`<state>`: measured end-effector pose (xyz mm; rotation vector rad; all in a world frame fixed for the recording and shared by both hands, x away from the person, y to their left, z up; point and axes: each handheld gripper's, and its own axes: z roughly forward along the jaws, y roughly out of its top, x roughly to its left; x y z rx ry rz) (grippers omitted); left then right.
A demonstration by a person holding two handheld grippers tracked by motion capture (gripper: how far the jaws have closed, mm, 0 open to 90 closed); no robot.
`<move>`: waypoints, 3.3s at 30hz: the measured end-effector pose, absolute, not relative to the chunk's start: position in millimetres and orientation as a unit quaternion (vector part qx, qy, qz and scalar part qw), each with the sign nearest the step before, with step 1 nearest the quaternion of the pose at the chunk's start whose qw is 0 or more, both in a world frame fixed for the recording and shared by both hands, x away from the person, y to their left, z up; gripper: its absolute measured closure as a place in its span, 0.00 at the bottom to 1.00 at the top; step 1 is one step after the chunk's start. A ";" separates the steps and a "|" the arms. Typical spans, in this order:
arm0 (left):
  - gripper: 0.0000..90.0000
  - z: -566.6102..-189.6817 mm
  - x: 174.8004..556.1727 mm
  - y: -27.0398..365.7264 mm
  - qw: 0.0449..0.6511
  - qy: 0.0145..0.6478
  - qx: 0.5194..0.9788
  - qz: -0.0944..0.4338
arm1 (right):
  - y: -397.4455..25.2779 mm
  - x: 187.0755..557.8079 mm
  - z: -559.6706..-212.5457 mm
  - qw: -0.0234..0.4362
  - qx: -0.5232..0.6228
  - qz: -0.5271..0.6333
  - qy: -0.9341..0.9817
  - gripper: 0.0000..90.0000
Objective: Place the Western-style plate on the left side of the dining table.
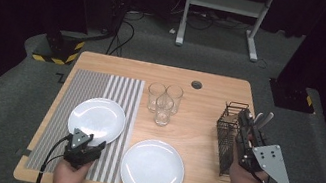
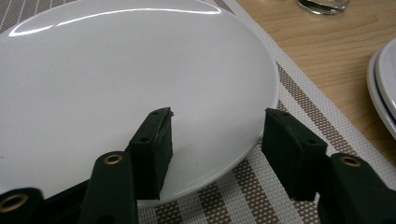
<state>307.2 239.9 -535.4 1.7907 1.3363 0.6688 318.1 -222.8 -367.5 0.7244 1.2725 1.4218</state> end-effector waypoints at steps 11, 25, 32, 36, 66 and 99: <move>0.48 -535.4 307.2 239.9 0.393 0.527 0.706 0.263 | -216.0 319.7 -370.2 0.512 0.298 0.599 0.539 0.93; 0.48 -535.5 307.0 240.0 0.393 0.526 0.707 0.262 | -201.8 321.4 -374.7 0.499 0.285 0.600 0.557 0.93; 0.48 -535.5 307.0 240.0 0.393 0.527 0.707 0.262 | -194.7 321.2 -376.6 0.492 0.279 0.602 0.564 0.93; 0.48 -535.5 306.9 239.9 0.393 0.527 0.707 0.262 | -187.4 321.0 -378.3 0.486 0.270 0.603 0.572 0.93; 0.47 -535.9 310.2 243.9 0.401 0.526 0.711 0.239 | -125.6 319.1 -387.7 0.382 0.220 0.645 0.624 0.93; 0.54 -532.1 307.2 244.5 0.421 0.502 0.715 0.244 | -25.6 319.2 -399.4 0.268 0.223 0.650 0.675 0.93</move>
